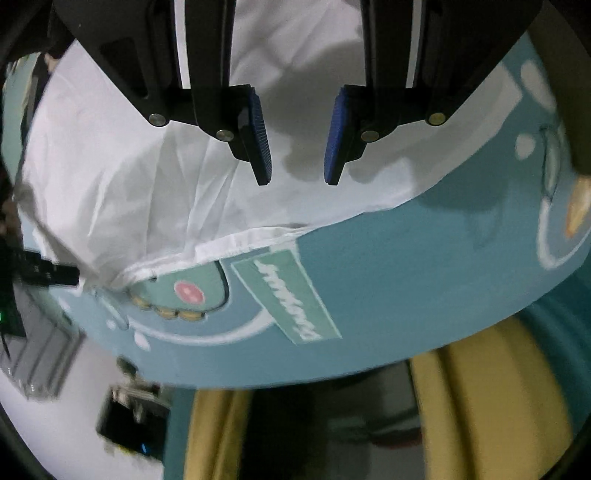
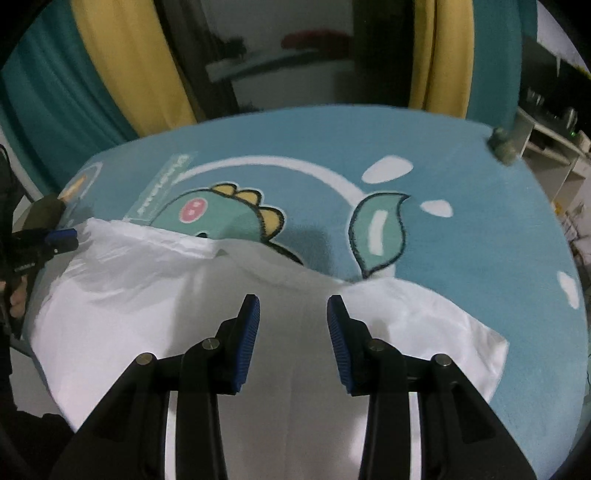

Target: Fold large clothes

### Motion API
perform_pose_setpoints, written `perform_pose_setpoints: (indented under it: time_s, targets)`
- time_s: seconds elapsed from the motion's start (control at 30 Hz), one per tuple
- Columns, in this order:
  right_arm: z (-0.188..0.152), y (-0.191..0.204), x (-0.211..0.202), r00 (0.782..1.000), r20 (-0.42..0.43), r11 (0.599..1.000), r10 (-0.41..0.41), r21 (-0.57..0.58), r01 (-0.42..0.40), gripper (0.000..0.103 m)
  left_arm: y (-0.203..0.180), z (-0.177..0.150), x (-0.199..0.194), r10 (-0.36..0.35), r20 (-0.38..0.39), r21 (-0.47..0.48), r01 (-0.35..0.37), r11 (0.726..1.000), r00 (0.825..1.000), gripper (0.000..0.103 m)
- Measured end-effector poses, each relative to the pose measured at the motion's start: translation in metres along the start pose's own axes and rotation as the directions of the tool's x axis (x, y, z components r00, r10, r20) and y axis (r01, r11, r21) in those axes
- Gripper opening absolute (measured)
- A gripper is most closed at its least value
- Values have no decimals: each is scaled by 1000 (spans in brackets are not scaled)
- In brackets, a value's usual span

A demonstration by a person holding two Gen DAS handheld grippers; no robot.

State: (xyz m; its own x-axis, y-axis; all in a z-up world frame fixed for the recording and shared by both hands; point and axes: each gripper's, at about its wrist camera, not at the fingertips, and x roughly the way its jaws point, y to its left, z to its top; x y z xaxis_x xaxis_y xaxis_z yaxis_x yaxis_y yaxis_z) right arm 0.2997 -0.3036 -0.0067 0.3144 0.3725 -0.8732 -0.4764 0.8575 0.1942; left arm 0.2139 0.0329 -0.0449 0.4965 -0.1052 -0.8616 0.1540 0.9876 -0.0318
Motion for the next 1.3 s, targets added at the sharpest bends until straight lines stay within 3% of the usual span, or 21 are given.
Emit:
perform_pose_setpoints:
  time_s: [0.1, 0.17, 0.43, 0.67, 0.97, 1.3]
  targets:
    - [6, 1, 19, 998, -69, 999, -5, -36, 3, 37, -9, 8, 18, -7, -48, 62, 10, 998, 999, 32]
    - [12, 3, 24, 998, -66, 998, -20, -64, 16, 37, -10, 13, 32, -1, -77, 89, 8, 996, 997, 32]
    - [41, 2, 44, 991, -45, 984, -124, -134, 117, 37, 0, 44, 51, 18, -46, 78, -15, 997, 999, 32]
    - [56, -17, 43, 987, -26, 984, -162, -78, 159, 37, 14, 54, 55, 19, -31, 27, -18, 999, 999, 36]
    - [26, -24, -8, 970, 36, 970, -240, -39, 242, 37, 33, 20, 16, 38, 34, -50, -37, 998, 999, 36]
    - [-24, -11, -57, 962, 93, 966, -257, 57, 252, 37, 56, -64, -53, 65, 140, -261, -26, 965, 988, 36]
